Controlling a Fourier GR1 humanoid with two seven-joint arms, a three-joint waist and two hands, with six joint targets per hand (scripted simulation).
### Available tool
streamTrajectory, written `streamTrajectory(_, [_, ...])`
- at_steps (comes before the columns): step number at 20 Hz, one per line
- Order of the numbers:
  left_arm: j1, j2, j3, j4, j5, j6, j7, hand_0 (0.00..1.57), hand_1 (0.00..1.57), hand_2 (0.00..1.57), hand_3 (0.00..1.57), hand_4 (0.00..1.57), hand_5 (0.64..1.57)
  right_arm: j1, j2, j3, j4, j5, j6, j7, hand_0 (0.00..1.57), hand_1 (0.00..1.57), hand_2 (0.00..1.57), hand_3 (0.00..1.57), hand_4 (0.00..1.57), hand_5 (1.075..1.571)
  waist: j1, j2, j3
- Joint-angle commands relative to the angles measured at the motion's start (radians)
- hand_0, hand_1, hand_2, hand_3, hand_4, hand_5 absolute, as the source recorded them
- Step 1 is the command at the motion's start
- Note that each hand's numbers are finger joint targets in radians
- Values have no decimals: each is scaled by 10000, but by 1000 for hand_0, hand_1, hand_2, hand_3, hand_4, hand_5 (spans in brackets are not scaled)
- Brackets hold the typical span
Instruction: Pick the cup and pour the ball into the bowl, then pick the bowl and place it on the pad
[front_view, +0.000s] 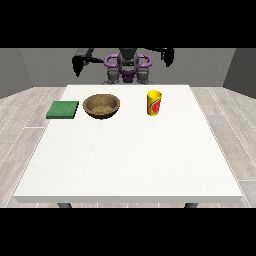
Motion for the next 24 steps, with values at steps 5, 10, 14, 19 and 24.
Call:
streamTrajectory(5, [-1908, 300, 923, 2254, -566, 301, -1182, 0, 0, 0, 0, 0, 1252, -1496, -572, -492, 1277, -142, 490, -797, 0, 0, 0, 0, 0, 1561, -516, 1428, -1])
streamTrajectory(10, [-2483, 632, 1573, 4059, -365, -89, -2068, 0, 0, 0, 0, 0, 1245, -1261, -804, -422, 1773, -12, 989, -1272, 0, 0, 0, 0, 0, 1561, -816, 1171, -3])
streamTrajectory(14, [-2730, 413, 1478, 4742, -715, 211, -2809, 0, 0, 0, 0, 0, 1236, -1983, -1232, -1256, 3182, -382, 1233, -2084, 0, 0, 0, 0, 0, 1562, -464, 1406, 0])
streamTrajectory(19, [-3061, 481, 2105, 6566, -552, 268, -4001, 0, 0, 0, 0, 0, 1238, -1550, -1403, -1273, 3225, -662, 1767, -1901, 0, 0, 0, 0, 0, 1563, -900, 1162, -3])
streamTrajectory(24, [-2913, -80, 1842, 7321, -811, 533, -5279, 0, 0, 0, 0, 0, 1271, -2108, -2079, -1952, 4172, -958, 2175, -2478, 0, 0, 0, 0, 0, 1559, -738, 1712, -2])
